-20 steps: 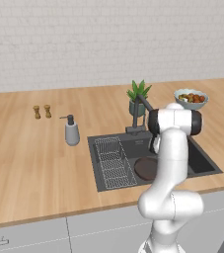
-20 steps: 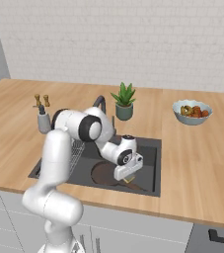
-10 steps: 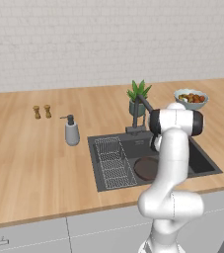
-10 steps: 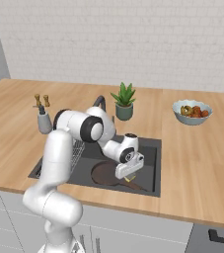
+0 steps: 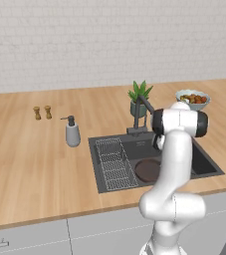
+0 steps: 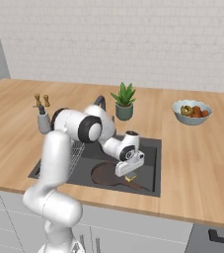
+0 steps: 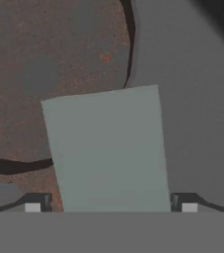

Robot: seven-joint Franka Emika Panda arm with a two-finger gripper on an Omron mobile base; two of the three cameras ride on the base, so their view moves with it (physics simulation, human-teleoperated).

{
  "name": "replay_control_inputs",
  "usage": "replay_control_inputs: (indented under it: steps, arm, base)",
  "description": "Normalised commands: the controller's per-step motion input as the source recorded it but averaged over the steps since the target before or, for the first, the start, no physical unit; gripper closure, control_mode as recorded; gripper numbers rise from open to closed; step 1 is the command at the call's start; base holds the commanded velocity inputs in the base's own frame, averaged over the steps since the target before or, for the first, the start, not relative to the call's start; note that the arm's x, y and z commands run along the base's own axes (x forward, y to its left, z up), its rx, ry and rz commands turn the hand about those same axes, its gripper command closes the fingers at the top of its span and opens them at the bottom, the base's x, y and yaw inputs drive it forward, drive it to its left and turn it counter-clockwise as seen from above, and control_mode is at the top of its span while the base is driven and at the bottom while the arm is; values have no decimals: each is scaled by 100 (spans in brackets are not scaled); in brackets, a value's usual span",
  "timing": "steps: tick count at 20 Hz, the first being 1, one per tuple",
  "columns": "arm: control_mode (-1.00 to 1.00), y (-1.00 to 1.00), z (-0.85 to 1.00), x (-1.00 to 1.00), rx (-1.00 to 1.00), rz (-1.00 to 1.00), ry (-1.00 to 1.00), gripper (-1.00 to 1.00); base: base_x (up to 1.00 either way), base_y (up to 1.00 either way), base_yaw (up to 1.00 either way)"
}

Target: Pick the pan and sponge and place them into the sink. Then turn on the water.

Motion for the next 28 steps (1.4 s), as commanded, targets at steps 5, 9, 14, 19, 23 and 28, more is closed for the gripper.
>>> replay_control_inputs:
  steps: [5, 9, 14, 19, 23, 28]
  arm:
    - [-100, 1, 80, -29, 2, -7, -13, -100]
    - [-100, 0, 100, -27, 10, -12, -10, -100]
    - [-100, 0, 100, -9, 2, -18, 0, -100]
    - [-100, 1, 54, -5, 0, -18, 6, -100]
    - [-100, 0, 0, 0, 0, 0, 0, -100]
    - [-100, 0, 16, -1, 19, -12, -9, -100]
  base:
    - [0, 0, 0]
    - [0, 0, 0]
    - [0, 0, 0]
    - [0, 0, 0]
    - [0, 0, 0]
    - [0, 0, 0]
